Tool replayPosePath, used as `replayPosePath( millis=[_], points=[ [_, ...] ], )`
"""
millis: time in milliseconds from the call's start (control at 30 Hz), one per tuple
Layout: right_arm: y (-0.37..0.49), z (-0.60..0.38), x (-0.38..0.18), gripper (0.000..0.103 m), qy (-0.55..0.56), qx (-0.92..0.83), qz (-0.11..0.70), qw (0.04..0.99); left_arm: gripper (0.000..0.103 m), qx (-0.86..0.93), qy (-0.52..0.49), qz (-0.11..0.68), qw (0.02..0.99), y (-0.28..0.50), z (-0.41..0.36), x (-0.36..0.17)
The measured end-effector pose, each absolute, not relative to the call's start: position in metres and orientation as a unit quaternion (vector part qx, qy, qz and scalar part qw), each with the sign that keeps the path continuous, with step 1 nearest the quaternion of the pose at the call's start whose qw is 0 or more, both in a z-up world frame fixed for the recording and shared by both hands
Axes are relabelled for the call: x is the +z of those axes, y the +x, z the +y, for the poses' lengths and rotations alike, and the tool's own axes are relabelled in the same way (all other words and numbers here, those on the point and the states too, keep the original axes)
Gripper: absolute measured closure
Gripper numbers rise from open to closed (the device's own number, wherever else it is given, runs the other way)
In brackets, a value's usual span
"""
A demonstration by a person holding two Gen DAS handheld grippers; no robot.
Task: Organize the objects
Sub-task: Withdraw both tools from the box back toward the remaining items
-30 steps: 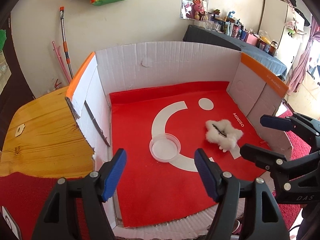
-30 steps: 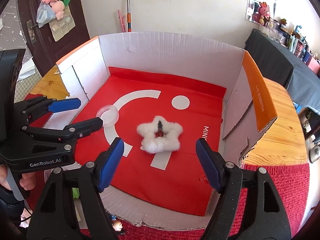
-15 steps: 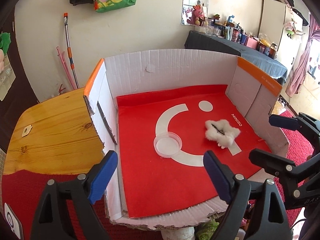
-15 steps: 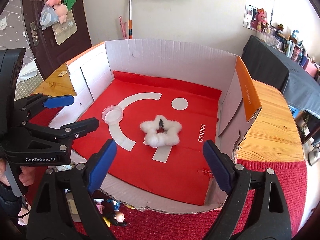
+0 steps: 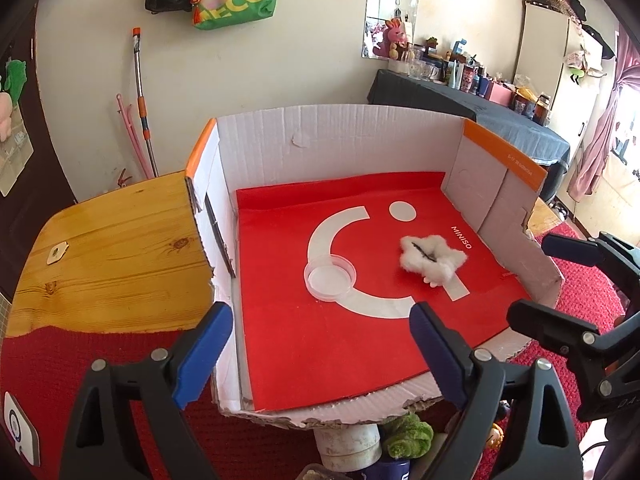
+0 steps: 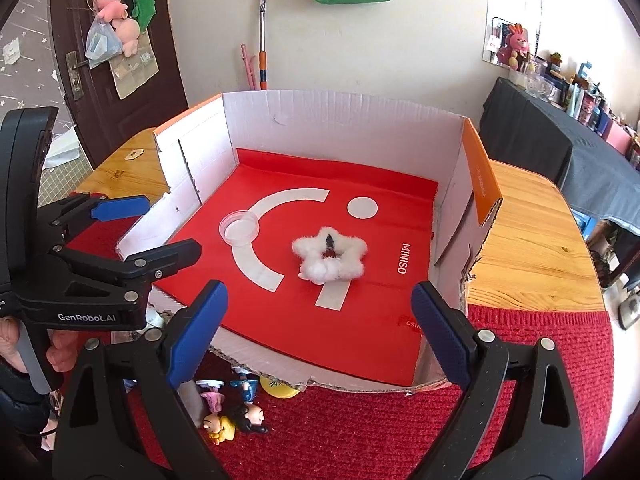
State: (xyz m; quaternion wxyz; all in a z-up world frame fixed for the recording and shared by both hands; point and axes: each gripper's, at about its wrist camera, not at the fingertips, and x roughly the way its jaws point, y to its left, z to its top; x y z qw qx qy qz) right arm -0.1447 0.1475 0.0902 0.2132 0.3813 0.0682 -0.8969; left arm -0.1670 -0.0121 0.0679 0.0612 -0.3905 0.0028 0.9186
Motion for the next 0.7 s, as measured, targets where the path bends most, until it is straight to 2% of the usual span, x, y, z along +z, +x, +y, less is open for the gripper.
replayPosePath(
  millis=[700],
  points=[
    [-0.105, 0.151, 0.092, 0.009, 0.366, -0.903, 0.060, 0.218, 0.011, 0.924, -0.375, -0.020, 0.070, -0.131, -0.012, 0.074]
  ],
)
